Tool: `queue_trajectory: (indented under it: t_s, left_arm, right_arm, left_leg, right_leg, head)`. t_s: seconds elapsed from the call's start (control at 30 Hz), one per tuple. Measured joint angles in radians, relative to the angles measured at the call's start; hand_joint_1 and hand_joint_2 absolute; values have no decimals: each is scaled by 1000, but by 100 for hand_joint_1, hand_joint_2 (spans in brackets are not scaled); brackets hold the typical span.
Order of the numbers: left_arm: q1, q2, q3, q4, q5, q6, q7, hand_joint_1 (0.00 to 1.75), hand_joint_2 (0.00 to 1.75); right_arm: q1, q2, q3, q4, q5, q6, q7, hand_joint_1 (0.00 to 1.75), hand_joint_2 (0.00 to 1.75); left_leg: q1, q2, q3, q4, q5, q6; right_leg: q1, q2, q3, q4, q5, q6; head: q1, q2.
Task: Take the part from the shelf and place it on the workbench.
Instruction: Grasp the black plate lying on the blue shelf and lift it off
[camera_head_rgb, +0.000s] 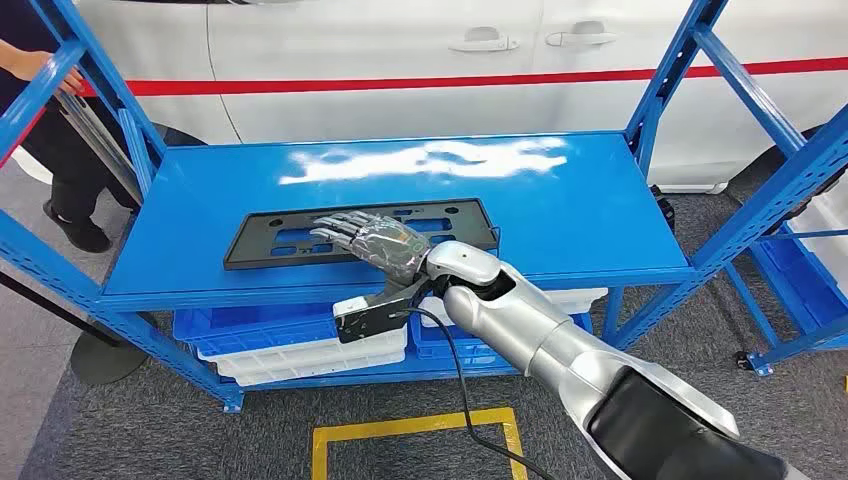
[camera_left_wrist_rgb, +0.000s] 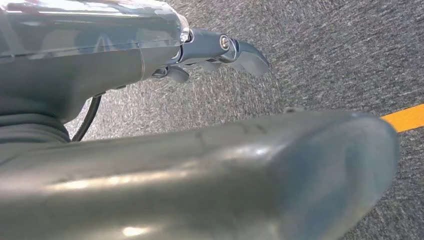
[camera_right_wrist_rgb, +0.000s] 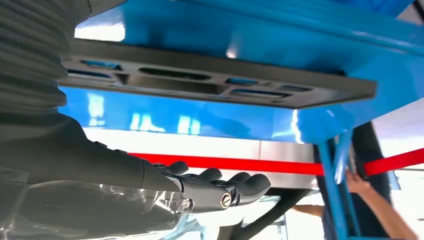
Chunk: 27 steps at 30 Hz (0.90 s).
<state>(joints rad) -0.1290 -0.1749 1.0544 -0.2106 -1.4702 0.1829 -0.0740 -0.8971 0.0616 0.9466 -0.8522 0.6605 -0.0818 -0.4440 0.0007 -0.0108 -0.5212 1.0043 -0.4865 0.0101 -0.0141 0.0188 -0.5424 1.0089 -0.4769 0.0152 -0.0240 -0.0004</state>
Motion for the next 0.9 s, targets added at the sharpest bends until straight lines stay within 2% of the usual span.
queue_trajectory:
  t_s: [0.4,0.67,0.9]
  left_arm:
    - [-1,-7,-1,0,-8,4,0,0,0]
    - [-10,-19,-8,0,-17,-1,4,0,0]
    - [-11,-23,-8,0,-10,-1,2,0,0]
  right_arm:
    - [10,75,38,51,4,-35,-20,0,175]
    - [6,153,78,122,63,-117,30,0,175]
    - [-6,186,97,180,75,-152,42,0,175]
  left_leg:
    - [0,0,0,0,0,0]
    - [0,0,0,0,0,0]
    - [0,0,0,0,0,0]
  right_leg:
    - [0,0,0,0,0,0]
    - [0,0,0,0,0,0]
    - [0,0,0,0,0,0]
  head:
    - [0,0]
    - [0,0]
    - [0,0]
